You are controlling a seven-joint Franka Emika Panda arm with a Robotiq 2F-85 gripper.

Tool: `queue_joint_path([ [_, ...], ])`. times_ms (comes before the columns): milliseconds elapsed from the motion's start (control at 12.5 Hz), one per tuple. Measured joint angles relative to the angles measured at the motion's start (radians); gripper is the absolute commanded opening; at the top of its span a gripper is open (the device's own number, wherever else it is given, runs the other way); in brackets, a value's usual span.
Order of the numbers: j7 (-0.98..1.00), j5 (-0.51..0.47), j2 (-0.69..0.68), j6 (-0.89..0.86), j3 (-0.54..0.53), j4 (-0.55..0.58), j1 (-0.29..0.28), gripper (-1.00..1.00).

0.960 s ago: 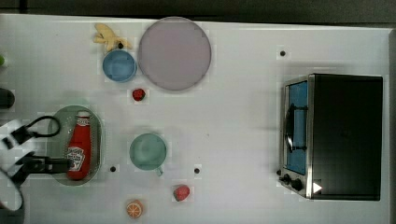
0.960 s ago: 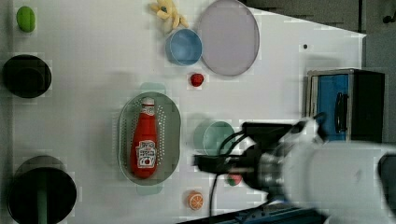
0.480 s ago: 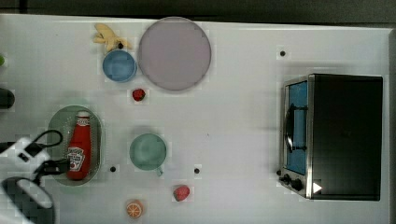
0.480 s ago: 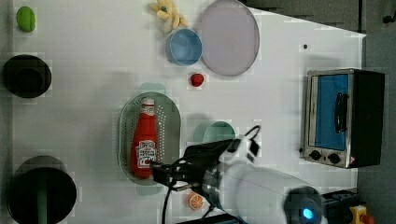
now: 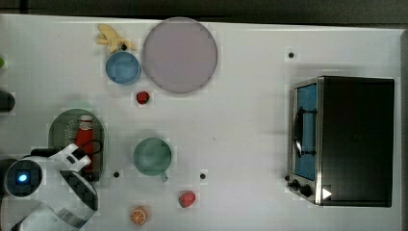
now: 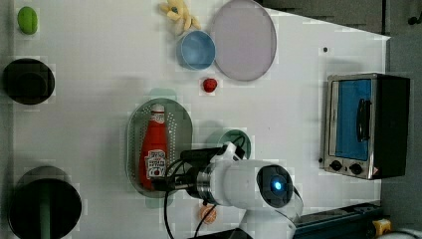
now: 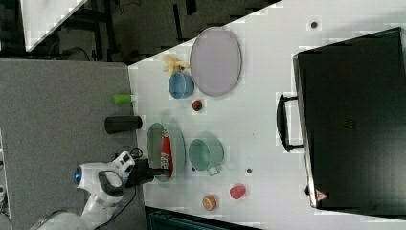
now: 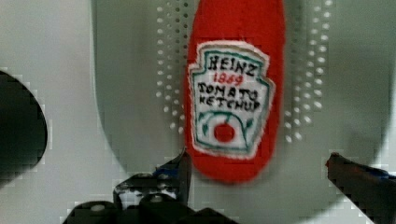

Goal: Pick ketchup from strainer and place it on the table

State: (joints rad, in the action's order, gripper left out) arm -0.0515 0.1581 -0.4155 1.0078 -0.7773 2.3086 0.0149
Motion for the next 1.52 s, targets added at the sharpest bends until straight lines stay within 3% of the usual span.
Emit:
queue_joint_path([
  [240,-0.069,0.089,-0.076,0.058,0.013,-0.002,0.005,1.00],
  [560,-0.147,0.179,-0.134,0.116,0.059,-0.039,-0.040,1.00],
  [640,-0.150,0.179,-0.142,0.117,0.075,-0.045,-0.050,0.91],
  [880,-0.167,0.215,-0.165,0.132,0.127,-0.066,-0.083,0.23],
  [1280,-0.177,0.201,-0.154,0.131,0.132,-0.078,-0.106,0.22],
  [1520,-0.178,0.135,-0.043,0.025,0.098,-0.053,-0.086,0.22],
])
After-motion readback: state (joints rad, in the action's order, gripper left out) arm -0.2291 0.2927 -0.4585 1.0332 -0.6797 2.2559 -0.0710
